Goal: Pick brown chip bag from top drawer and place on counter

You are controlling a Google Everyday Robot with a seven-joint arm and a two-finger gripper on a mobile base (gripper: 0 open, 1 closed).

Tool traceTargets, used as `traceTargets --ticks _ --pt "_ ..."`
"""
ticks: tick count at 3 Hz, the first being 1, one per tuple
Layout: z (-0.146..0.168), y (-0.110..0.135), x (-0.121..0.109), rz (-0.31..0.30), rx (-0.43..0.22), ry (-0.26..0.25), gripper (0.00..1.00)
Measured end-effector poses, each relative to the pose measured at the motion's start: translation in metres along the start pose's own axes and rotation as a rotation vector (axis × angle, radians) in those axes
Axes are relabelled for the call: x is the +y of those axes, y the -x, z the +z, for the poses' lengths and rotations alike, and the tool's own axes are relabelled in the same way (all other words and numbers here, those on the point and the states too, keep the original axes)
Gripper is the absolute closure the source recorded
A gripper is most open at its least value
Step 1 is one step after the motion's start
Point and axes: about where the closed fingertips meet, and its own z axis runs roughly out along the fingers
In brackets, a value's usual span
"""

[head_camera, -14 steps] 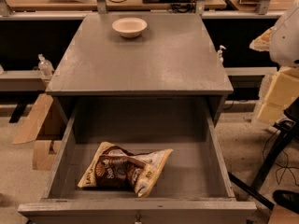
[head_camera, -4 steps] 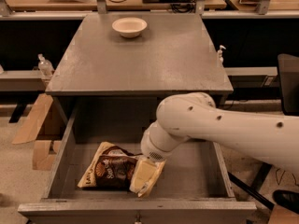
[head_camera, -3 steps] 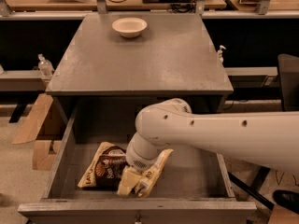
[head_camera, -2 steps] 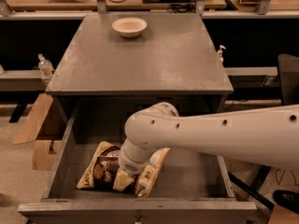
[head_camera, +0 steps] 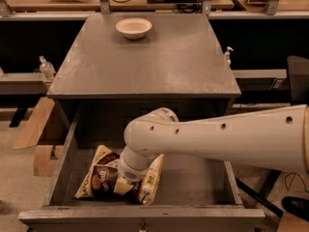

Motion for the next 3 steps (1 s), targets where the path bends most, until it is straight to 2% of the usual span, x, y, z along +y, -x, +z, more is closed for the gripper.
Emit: traceTargets --ticks 1,2,3 --pt "-0.003 0.001 0.0 0.0 0.0 0.0 1.0" --pt "-0.006 0.001 -0.001 -0.001 -0.003 0.0 1.0" --pt "-0.043 0.004 -0.018 -0.022 -0.045 0.001 1.0"
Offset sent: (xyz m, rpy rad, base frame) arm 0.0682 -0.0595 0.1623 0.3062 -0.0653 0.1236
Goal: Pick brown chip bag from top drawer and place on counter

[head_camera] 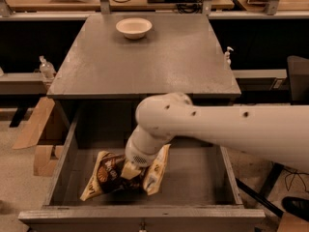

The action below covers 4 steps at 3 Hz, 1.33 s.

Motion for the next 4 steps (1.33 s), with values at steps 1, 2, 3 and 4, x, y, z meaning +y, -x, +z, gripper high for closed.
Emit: traceTargets --ticks 1,2,3,4 --pt "-0.112 -0.02 -0.052 0.008 -0.081 -0.011 1.0" --pt "-0.172 -0.024 -0.082 -0.016 -0.097 0.008 1.0" --pt "-0.248 -0.015 -0.112 -0.004 -0.067 0.022 1.0" --pt "-0.291 -0.006 -0.126 0.024 -0.033 0.048 1.0"
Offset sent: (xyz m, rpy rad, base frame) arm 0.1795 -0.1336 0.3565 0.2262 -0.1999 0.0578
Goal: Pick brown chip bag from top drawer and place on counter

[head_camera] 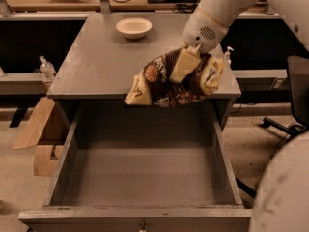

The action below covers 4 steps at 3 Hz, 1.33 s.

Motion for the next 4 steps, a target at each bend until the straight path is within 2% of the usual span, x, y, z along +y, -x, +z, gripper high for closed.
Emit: traceTargets --ticks 1,2,3,4 --pt "-0.057 0.026 -0.016 0.004 -0.044 -0.101 1.0" --pt "-0.125 0.066 -0.047 -0.035 -0.167 -0.339 1.0" --pt "-0.168 0.092 -0.077 -0.038 -0.263 -0.541 1.0" --pt "-0.161 0.096 -0.107 -0.006 -0.283 -0.629 1.0"
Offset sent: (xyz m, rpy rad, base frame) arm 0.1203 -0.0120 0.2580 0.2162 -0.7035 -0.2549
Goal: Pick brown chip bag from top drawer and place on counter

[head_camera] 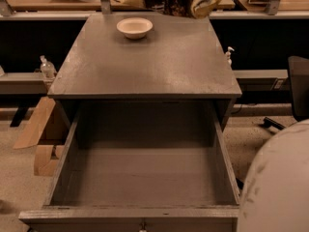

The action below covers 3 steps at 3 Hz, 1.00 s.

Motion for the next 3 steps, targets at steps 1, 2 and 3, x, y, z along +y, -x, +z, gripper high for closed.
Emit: traceTargets --ticks 1,2,3 --pt "0.039 -0.024 0.011 0.012 0.024 -0.01 1.0" --pt "0.069 -0.051 0.031 0.031 0.07 0.038 0.84" --pt "0.07 -0.05 0.032 0.029 0.068 0.039 0.6"
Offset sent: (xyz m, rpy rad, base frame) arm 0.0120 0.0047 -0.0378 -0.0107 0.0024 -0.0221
